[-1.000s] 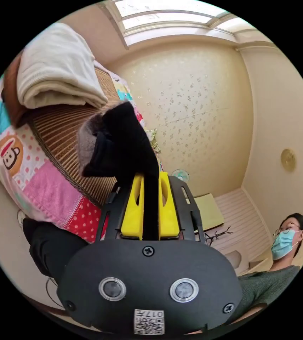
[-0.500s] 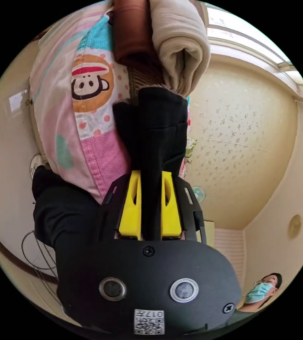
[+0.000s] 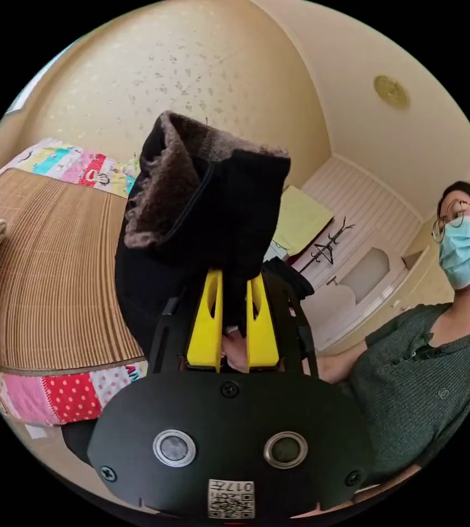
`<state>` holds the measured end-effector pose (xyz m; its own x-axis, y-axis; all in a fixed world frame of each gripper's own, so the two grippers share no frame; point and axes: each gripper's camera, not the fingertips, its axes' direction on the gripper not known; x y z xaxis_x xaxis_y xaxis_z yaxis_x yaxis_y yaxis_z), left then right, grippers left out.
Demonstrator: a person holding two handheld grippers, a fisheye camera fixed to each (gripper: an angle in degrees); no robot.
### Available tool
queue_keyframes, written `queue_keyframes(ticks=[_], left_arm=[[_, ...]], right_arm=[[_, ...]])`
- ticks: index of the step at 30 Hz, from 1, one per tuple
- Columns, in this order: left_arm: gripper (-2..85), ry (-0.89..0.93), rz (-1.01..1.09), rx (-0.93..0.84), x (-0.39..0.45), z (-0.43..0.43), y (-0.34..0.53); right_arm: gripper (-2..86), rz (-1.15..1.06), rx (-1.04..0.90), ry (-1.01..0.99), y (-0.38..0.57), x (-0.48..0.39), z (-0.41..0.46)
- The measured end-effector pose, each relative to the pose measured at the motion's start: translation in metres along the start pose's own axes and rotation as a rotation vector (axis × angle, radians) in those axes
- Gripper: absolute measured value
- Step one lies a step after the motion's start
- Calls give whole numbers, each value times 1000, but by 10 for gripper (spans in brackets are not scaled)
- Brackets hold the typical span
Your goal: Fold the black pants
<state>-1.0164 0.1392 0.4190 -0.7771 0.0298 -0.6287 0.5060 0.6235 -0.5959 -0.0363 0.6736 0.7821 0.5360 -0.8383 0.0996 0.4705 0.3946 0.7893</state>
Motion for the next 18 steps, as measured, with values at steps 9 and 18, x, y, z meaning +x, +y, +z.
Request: queue_keyframes(ticks=[9, 18], left_arm=[[117, 99, -146, -362, -14, 229, 104], [65, -219, -297, -504, -89, 309, 171]], right_arm=[[16, 575, 468, -4, 196, 191, -269], [228, 340, 570, -409, 250, 185, -332]])
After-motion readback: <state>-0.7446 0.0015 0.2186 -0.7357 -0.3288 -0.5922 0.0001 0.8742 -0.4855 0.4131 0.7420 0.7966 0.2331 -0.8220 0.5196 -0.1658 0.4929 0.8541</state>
